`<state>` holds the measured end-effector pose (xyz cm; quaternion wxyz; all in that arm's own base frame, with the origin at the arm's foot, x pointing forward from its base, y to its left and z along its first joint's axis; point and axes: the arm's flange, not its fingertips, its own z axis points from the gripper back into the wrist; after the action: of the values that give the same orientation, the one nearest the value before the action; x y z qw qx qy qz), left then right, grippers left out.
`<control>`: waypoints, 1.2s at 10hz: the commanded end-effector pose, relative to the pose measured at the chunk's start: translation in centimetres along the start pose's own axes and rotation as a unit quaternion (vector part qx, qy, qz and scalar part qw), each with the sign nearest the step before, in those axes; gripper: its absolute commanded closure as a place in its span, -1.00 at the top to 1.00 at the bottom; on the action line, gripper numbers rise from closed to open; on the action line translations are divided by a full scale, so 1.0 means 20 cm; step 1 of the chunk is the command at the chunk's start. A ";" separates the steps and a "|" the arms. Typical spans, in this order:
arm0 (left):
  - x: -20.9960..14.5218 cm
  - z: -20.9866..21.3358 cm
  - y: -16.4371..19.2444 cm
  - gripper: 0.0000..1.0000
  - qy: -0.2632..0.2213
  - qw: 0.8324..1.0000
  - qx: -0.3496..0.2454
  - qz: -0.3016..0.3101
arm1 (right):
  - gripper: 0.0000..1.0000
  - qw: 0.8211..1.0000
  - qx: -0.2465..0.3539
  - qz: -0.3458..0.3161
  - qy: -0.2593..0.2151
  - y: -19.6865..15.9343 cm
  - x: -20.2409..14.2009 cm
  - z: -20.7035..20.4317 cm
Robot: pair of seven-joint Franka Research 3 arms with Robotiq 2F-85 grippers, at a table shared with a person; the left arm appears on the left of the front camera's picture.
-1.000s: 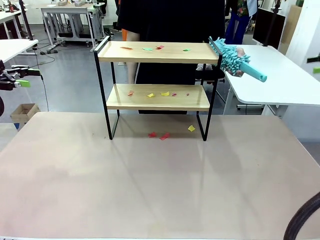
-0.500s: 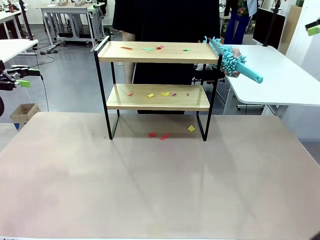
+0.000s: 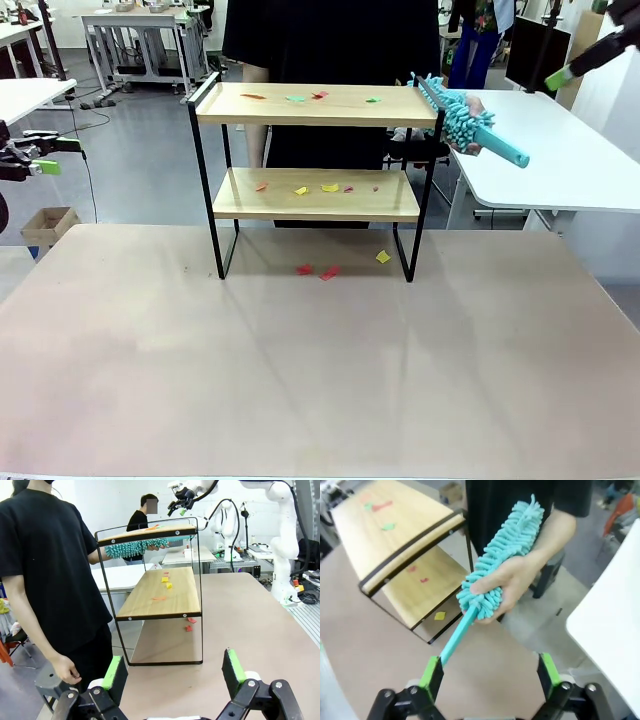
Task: Clean the shelf.
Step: Pick up the Duster handed by the human.
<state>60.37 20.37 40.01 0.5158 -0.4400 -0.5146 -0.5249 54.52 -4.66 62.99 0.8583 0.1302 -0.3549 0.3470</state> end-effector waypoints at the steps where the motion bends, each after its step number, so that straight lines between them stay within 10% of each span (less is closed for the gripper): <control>1: 0.01 0.00 0.00 1.00 -0.001 1.000 -0.001 -0.008 | 1.00 0.998 -0.066 -0.006 -0.003 0.15 -0.06 -0.01; 6: 0.01 0.00 0.00 1.00 -0.001 1.000 -0.001 -0.008 | 1.00 1.000 0.000 0.000 0.000 0.00 0.00 0.00; 12: 0.01 0.00 0.00 1.00 -0.001 1.000 -0.001 -0.008 | 1.00 0.989 -0.069 -0.106 0.071 0.30 0.04 -0.16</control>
<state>60.37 20.38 40.01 0.5157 -0.4399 -0.5147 -0.5250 53.52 0.48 61.60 0.9039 0.1123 -0.3105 0.2721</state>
